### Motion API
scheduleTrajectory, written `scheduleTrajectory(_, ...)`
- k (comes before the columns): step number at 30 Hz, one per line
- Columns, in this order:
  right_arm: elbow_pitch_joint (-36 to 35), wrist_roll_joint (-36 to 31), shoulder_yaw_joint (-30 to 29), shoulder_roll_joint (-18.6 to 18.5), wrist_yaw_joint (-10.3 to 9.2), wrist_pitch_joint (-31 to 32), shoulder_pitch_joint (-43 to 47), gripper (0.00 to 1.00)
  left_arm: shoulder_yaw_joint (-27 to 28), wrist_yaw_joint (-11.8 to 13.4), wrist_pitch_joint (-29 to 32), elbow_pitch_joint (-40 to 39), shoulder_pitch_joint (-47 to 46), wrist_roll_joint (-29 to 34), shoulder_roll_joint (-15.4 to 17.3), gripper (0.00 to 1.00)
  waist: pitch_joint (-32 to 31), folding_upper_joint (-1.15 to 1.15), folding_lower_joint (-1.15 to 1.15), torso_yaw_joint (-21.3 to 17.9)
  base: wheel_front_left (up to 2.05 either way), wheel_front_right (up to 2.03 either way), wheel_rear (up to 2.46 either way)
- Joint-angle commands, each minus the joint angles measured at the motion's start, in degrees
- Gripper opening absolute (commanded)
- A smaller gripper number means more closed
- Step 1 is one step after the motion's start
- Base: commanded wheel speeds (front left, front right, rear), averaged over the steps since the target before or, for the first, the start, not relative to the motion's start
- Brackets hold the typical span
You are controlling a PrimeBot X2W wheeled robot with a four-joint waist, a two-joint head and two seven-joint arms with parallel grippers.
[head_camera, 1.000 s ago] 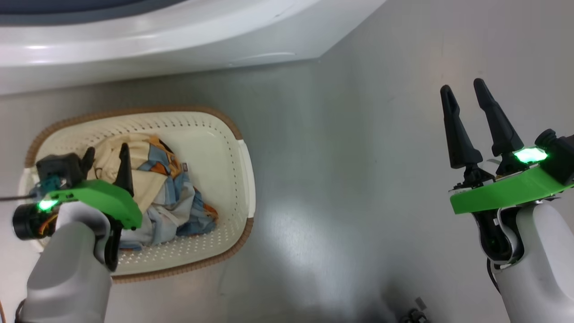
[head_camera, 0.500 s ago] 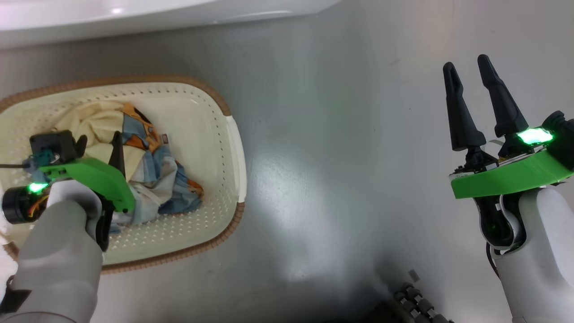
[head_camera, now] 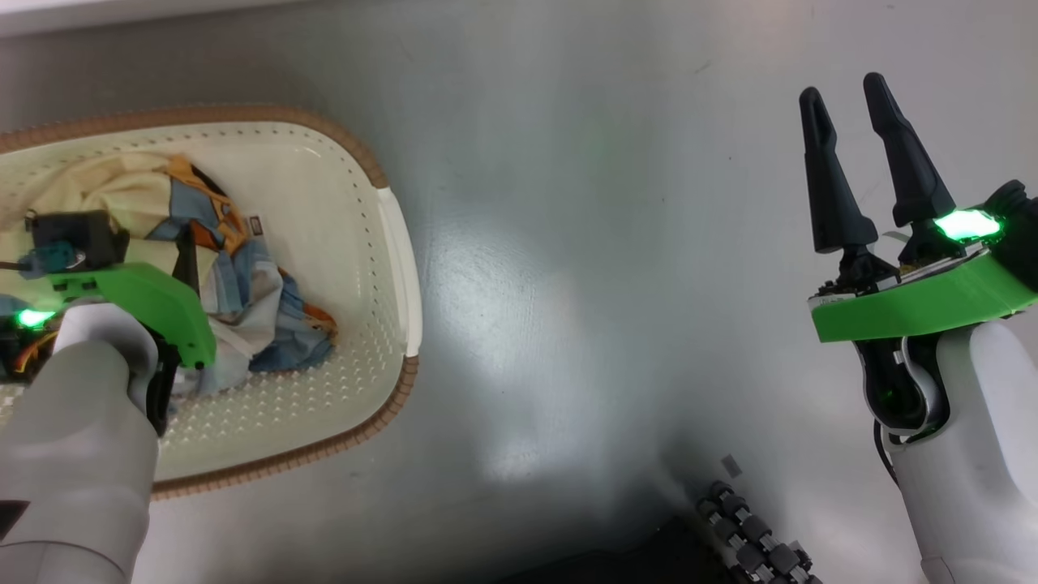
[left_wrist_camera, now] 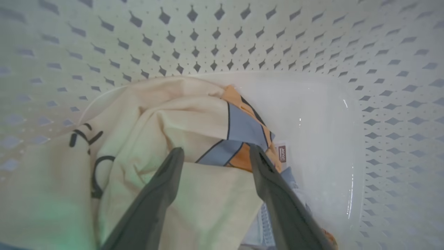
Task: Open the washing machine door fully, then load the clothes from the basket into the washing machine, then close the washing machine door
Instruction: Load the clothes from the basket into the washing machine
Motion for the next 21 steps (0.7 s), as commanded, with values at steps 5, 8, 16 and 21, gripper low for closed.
scheduleTrajectory(5, -0.84, -0.57, 1.51, 0.19, 0.09, -0.27, 1.66, 1.0, -0.28, 1.16, 0.99, 0.48, 1.36, 0.7, 2.31, 1.0, 0.97, 0.0, 0.0, -0.56, 0.0, 0.0, 0.0)
scheduleTrajectory(8, -0.76, -0.53, 1.8, 0.41, 0.09, -0.27, 1.22, 1.0, -1.26, 1.56, 1.82, 0.65, 1.56, 1.37, 2.5, 1.0, 1.18, 0.0, 0.0, -0.81, 0.0, 0.0, 0.0)
scheduleTrajectory(16, -1.09, -0.37, 2.59, 0.79, 0.09, -0.27, 0.49, 1.0, -8.45, 3.39, 6.61, 0.94, 1.39, 7.82, 4.6, 1.0, 3.0, 0.0, 0.0, -1.48, 0.0, 0.0, 0.0)
scheduleTrajectory(21, -1.01, -0.38, 2.63, 0.97, 0.09, -0.27, 0.38, 1.0, -10.5, 3.51, 8.43, 1.0, 1.24, 9.25, 5.21, 1.0, 3.47, 0.0, 0.0, -1.82, 0.0, 0.0, 0.0)
